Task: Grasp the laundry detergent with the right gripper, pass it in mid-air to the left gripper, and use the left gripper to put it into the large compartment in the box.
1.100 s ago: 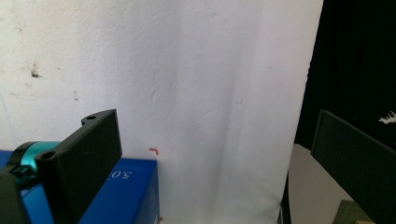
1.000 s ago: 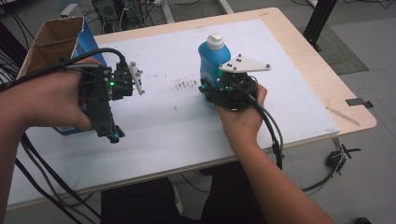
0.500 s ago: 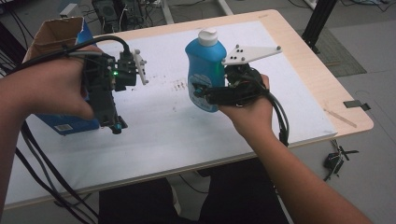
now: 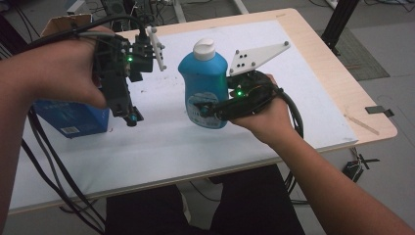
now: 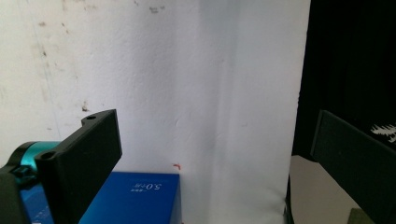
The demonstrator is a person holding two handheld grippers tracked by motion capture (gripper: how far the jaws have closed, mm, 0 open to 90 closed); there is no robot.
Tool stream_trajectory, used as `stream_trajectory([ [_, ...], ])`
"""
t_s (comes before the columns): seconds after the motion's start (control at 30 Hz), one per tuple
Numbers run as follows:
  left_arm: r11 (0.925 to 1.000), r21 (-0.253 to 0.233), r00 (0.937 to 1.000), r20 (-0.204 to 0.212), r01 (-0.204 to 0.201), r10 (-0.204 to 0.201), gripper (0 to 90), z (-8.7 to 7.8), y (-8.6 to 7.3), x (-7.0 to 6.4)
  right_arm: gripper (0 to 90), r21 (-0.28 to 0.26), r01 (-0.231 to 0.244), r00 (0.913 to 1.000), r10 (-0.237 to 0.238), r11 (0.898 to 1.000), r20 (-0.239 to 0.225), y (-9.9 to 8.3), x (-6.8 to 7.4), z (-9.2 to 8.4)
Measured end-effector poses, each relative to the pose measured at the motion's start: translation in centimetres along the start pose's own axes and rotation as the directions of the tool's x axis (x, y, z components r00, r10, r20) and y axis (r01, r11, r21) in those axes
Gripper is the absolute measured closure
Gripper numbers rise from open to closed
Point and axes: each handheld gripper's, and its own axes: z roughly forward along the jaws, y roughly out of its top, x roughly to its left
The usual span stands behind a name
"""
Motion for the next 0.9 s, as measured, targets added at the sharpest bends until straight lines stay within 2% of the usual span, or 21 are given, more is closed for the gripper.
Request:
stream_trajectory([
  [0.1, 0.9998, -0.015, 0.9999, -0.003, -0.014, 0.014, 1.7, -0.9, 0.7, -0.1, 44.6, 0.009, 0.032, 0.9965, -0.031, 0.999, -0.077, 0.0, 0.3, 0.8],
  [0.13, 0.9998, -0.015, 0.9999, -0.003, -0.014, 0.014, 1.7, -0.9, 0.7, -0.1, 44.6, 0.009, 0.032, 0.9965, -0.031, 0.999, -0.077, 0.0, 0.3, 0.8],
  [0.2, 0.9993, -0.025, 0.9997, 0.004, -0.026, 0.026, 1.7, -1.2, 1.0, -0.2, 44.6, 0.014, 0.047, 0.9914, -0.045, 0.999, -0.123, 0.1, 0.6, 1.4],
  [0.23, 0.9991, -0.028, 0.9994, 0.007, -0.033, 0.033, 1.7, -1.4, 1.2, -0.2, 44.6, 0.014, 0.047, 0.9914, -0.045, 0.999, -0.123, 0.1, 0.6, 1.4],
  [0.43, 0.9964, -0.050, 0.9975, 0.017, -0.068, 0.069, 1.7, -2.1, 2.1, -0.7, 44.7, 0.004, 0.082, 0.9750, -0.079, 0.997, -0.207, 0.7, 1.0, 2.5],
  [0.57, 0.9967, -0.049, 0.9978, 0.010, -0.064, 0.065, 1.7, -2.5, 2.4, -0.9, 44.7, 0.007, 0.101, 0.9669, -0.096, 0.995, -0.236, 1.1, 1.3, 3.1],
  [0.9, 0.9973, -0.039, 0.9980, 0.004, -0.063, 0.063, 1.7, -2.8, 2.5, -1.1, 44.8, 0.010, 0.118, 0.9536, -0.111, 0.993, -0.280, 2.3, 1.8, 5.1],
])
